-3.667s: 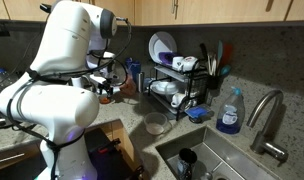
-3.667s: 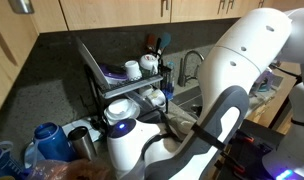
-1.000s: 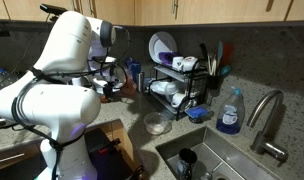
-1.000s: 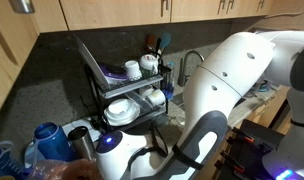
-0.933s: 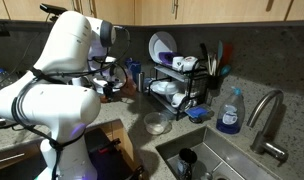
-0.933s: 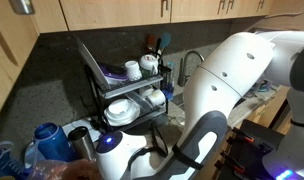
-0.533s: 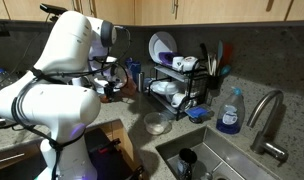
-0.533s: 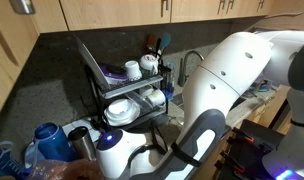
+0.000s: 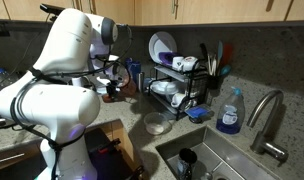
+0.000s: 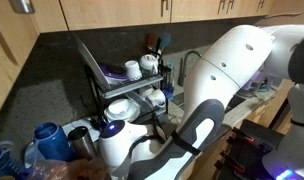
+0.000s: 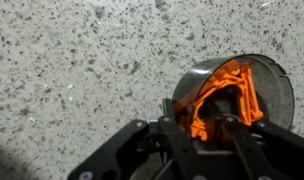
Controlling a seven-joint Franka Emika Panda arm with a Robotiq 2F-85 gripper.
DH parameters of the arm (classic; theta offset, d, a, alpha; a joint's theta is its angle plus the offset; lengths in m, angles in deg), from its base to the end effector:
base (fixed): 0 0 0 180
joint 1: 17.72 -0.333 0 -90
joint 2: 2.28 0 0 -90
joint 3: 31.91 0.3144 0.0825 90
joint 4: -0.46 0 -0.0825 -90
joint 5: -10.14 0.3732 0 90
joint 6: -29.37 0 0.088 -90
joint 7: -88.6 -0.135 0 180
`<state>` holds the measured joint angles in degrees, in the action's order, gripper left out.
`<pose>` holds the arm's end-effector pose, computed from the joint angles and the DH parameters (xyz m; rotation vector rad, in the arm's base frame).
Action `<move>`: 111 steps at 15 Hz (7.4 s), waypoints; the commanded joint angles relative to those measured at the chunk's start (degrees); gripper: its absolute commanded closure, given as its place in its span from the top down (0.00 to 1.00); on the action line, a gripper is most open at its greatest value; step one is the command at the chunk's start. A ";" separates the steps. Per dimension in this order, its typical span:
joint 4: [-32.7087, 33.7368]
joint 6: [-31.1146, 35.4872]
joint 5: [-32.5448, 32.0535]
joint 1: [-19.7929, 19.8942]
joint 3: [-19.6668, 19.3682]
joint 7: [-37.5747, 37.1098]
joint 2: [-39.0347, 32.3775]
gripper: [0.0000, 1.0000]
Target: Get the black bowl and put it on top of the white bowl on the lower level of the plate dryer
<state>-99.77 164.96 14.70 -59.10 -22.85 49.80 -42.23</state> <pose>0.4133 0.4964 0.1509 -3.0676 -0.1711 0.2500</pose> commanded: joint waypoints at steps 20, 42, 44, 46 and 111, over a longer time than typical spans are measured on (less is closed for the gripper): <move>-15.62 2.07 4.15 8.59 1.12 -1.91 8.90 0.10; -22.88 5.84 5.81 8.92 3.31 -6.50 13.03 0.01; -24.21 5.96 5.45 8.85 3.12 -7.17 15.01 0.01; -25.46 5.48 5.04 8.99 3.02 -8.21 17.12 0.01; -28.02 34.64 13.41 20.76 -0.52 -53.95 22.03 0.01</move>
<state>-130.08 197.26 27.55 -38.50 -23.03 -1.38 -18.66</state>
